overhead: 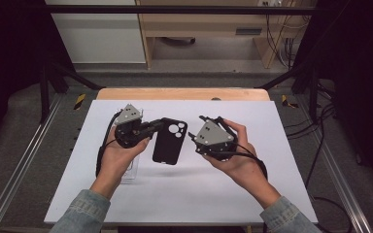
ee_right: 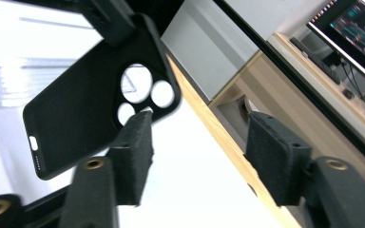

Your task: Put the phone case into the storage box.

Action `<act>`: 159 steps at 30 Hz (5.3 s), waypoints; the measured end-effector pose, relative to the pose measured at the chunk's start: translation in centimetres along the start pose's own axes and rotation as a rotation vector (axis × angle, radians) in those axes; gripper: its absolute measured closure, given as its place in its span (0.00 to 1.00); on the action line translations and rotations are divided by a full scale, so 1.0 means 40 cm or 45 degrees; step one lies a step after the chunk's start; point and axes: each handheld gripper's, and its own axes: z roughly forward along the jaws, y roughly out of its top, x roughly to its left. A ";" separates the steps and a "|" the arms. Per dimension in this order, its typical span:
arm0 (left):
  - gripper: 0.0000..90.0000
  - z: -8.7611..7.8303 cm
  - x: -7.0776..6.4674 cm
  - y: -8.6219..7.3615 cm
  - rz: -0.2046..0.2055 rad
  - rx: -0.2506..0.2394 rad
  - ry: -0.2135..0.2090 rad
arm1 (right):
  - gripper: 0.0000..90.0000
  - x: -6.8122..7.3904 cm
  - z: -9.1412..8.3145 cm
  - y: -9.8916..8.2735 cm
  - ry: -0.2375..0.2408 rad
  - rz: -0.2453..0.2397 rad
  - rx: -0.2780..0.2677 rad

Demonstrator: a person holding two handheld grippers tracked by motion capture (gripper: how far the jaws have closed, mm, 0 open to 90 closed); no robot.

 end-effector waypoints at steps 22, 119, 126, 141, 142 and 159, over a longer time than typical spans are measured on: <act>0.93 -0.078 0.036 0.059 -0.002 -0.183 0.057 | 0.19 -0.047 0.011 -0.188 -0.210 0.452 0.010; 0.93 -0.121 0.350 0.082 -0.043 -0.307 0.363 | 0.04 0.077 -0.127 -0.466 -0.291 0.712 -0.224; 0.93 -0.111 0.365 0.076 -0.046 -0.298 0.362 | 0.04 0.078 -0.125 -0.467 -0.290 0.712 -0.211; 0.93 -0.093 0.389 0.061 -0.048 -0.272 0.366 | 0.04 0.077 -0.124 -0.471 -0.299 0.713 -0.191; 0.93 -0.092 0.390 0.059 -0.047 -0.271 0.366 | 0.04 0.077 -0.124 -0.471 -0.300 0.712 -0.191; 0.93 -0.054 0.383 0.036 -0.006 -0.223 0.359 | 0.04 0.077 -0.124 -0.472 -0.300 0.715 -0.189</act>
